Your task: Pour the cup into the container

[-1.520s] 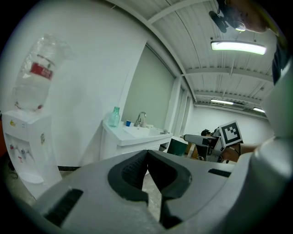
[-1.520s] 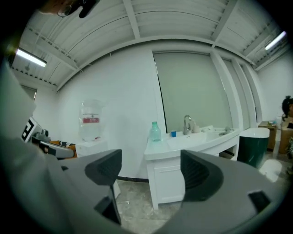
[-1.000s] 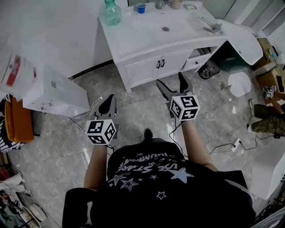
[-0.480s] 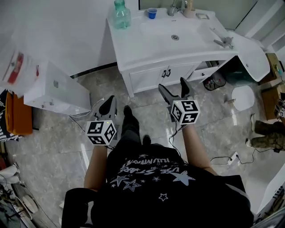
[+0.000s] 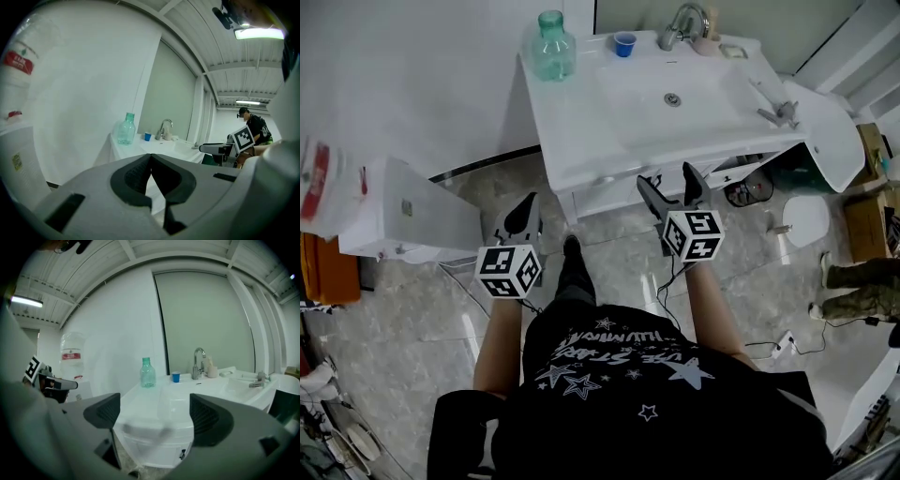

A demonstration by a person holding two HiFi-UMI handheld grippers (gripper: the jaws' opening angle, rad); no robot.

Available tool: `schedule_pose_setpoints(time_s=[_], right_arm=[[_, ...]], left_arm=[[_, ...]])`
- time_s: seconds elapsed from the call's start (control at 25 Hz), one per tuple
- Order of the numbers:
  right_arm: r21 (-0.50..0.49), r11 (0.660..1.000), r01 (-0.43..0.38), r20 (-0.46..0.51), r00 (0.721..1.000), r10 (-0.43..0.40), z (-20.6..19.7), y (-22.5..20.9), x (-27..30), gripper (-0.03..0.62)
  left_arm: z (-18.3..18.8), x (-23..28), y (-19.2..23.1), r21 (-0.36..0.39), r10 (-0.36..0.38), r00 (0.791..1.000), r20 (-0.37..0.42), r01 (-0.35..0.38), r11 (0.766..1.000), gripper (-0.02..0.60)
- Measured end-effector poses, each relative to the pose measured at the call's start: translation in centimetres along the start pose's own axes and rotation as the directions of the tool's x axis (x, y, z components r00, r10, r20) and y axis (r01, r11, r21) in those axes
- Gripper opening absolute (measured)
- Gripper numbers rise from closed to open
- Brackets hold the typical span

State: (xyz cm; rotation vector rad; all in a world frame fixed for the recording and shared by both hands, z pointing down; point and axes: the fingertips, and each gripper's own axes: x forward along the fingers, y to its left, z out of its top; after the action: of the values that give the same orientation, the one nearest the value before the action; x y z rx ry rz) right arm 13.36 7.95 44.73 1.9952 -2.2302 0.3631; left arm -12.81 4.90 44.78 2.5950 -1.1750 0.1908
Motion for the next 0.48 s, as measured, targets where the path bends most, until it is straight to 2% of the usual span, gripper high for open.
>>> schedule_pose_setpoints(time_s=[0.48], right_arm=[[-0.019, 0.999, 0.049, -0.021, 0.999, -0.049, 4.9, -3.4, 13.2, 0.445]], left_arm=[[5.5, 12.3, 9.3, 0.001, -0.028, 1.000, -0.003, 0.028, 1.000, 0.009]])
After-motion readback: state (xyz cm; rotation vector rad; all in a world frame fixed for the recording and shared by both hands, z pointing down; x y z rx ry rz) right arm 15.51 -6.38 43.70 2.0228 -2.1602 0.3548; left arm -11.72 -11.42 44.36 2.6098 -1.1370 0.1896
